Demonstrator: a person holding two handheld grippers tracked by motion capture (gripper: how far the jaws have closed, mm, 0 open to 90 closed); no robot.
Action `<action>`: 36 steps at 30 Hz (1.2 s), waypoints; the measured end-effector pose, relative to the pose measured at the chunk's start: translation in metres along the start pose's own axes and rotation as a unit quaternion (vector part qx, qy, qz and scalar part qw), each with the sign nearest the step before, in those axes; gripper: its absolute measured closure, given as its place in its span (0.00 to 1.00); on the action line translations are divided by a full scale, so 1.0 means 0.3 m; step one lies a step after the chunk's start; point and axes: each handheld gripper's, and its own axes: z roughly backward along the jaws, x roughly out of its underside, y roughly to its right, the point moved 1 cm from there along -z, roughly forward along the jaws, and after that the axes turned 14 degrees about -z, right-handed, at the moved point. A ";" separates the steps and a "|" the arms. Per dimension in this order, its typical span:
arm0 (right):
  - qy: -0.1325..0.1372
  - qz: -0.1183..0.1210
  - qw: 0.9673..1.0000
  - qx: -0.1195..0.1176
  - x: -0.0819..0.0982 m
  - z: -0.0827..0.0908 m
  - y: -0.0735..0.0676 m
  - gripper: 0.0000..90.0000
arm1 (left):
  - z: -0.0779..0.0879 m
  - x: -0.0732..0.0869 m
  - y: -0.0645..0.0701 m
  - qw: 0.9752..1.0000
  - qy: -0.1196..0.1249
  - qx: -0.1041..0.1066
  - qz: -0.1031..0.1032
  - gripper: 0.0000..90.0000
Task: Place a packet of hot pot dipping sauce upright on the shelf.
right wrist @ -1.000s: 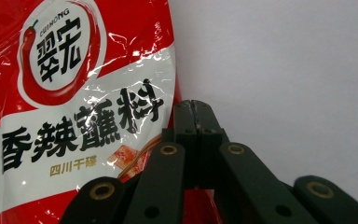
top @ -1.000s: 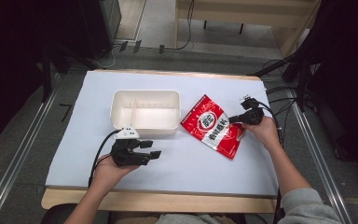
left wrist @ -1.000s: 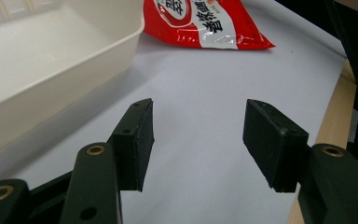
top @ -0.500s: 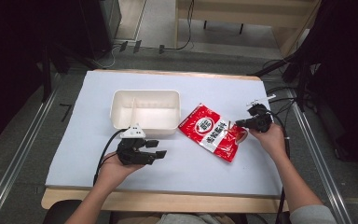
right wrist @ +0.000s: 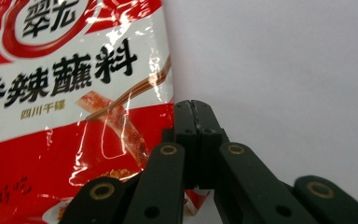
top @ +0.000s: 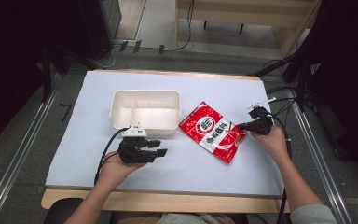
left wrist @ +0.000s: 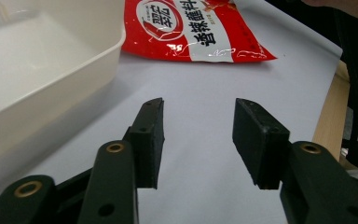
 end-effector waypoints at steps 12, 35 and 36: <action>-0.032 0.003 0.999 -0.017 0.148 0.049 -0.100 1.00 | -0.036 -0.031 0.041 1.000 -0.007 0.010 0.002 0.81; 0.072 0.017 0.996 -0.057 0.121 0.127 -0.166 0.65 | -0.255 -0.120 0.102 0.998 -0.036 0.032 -0.034 1.00; 0.072 0.018 0.995 -0.061 0.117 0.122 -0.170 0.63 | -0.269 -0.124 0.107 0.998 -0.036 0.033 -0.033 1.00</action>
